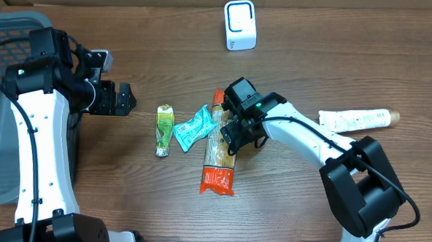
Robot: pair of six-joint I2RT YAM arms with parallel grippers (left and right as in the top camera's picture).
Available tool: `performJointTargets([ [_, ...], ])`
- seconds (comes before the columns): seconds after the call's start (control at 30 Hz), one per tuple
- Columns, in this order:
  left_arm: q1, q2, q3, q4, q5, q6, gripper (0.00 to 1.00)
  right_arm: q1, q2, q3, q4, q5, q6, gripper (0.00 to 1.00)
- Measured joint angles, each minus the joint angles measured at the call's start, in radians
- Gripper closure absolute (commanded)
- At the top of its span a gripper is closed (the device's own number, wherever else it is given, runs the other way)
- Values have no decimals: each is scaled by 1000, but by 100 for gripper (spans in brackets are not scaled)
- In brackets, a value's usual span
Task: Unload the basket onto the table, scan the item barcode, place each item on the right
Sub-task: 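Move the right gripper left and grasp the red spaghetti pack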
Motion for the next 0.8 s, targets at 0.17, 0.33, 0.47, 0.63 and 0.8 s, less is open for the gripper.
performJointTargets([
  [0.17, 0, 0, 0, 0, 0, 0, 0, -37, 0, 0, 8, 4, 14, 30],
  [0.33, 0, 0, 0, 0, 0, 0, 0, -51, 8, 0, 5, 51, 45, 26],
  [0.47, 0, 0, 0, 0, 0, 0, 1, -51, 48, 0, -27, 122, 79, 22],
  [0.63, 0, 0, 0, 0, 0, 0, 1, -69, 60, 7, -56, 145, 121, 17],
  [0.8, 0, 0, 0, 0, 0, 0, 0, -125, 62, 80, -164, 32, 122, 13],
])
